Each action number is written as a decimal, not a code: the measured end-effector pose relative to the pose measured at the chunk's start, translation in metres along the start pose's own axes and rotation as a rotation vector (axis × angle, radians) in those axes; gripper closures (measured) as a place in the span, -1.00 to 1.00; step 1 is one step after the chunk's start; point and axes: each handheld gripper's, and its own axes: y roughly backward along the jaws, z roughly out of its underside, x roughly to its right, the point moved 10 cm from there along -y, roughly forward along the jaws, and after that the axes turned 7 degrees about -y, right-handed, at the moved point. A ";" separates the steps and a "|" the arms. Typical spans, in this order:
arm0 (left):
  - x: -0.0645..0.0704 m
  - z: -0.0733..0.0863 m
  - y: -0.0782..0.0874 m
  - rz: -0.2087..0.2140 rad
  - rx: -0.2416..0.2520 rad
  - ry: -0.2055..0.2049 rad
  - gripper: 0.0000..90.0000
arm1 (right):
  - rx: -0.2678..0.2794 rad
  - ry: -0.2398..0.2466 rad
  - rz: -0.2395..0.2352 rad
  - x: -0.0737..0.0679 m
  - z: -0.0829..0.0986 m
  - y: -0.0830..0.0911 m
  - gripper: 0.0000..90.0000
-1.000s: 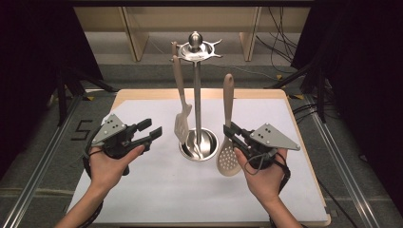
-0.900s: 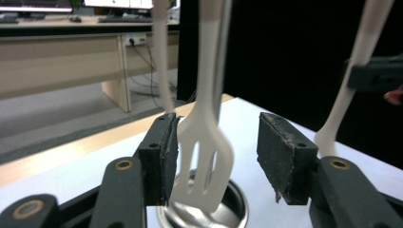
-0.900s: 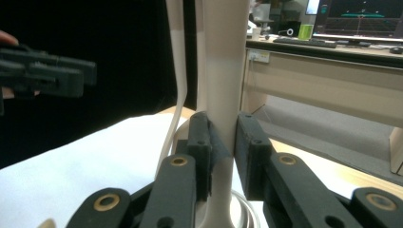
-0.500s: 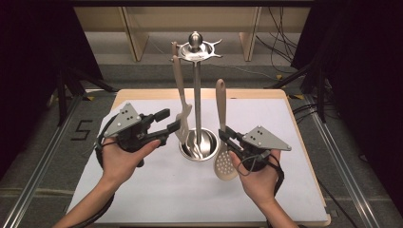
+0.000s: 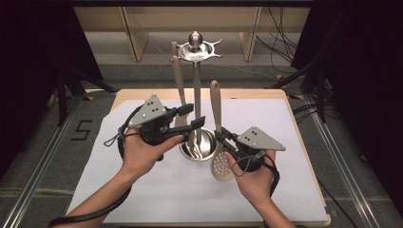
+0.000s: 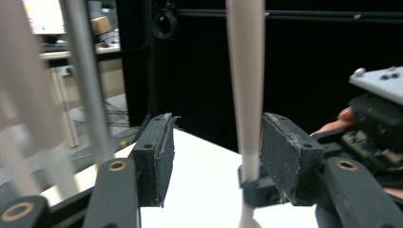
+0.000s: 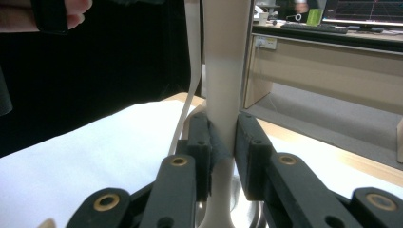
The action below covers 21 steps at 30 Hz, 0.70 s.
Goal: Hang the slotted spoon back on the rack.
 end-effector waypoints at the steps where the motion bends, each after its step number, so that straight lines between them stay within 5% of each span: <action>1: 0.002 -0.001 -0.002 0.010 -0.001 -0.006 0.01 | -0.003 -0.017 0.006 -0.001 0.001 0.000 0.75; 10: 0.015 -0.006 -0.020 0.064 -0.003 0.012 0.20 | -0.007 0.004 -0.002 -0.005 -0.001 -0.002 0.75; 21: 0.017 -0.004 -0.027 0.074 0.000 0.015 0.59 | 0.008 0.022 0.009 -0.006 -0.002 -0.002 0.75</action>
